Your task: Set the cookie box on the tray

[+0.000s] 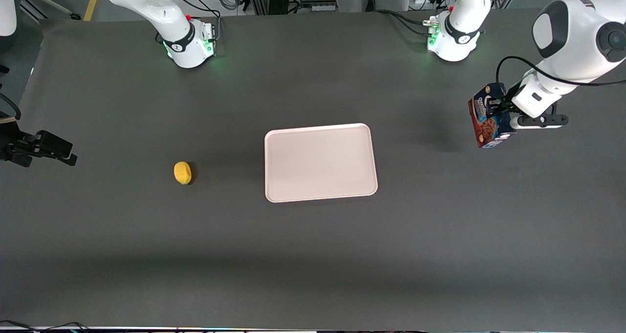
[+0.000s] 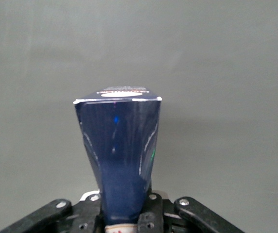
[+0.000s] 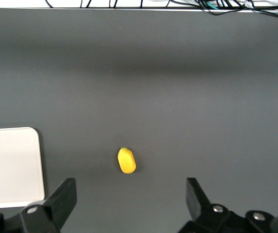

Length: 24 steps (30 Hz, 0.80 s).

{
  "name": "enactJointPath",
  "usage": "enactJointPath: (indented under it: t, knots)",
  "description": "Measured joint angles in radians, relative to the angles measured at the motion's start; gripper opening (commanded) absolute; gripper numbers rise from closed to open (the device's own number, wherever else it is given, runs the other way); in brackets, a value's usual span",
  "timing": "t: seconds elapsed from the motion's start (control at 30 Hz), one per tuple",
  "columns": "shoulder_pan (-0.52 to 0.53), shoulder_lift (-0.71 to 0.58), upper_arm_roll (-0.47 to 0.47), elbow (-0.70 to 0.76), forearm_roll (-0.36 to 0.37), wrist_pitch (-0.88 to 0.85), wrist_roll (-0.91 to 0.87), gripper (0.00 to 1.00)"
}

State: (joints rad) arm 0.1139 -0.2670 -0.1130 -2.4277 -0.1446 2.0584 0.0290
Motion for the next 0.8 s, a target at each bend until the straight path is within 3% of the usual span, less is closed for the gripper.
enactJointPath:
  t: [0.37, 0.8]
  knots:
    - [-0.007, -0.004, -0.228, 0.272, -0.015, -0.159, -0.238, 0.23]
    - [-0.013, 0.067, -0.566, 0.415, -0.022, -0.107, -0.660, 0.24]
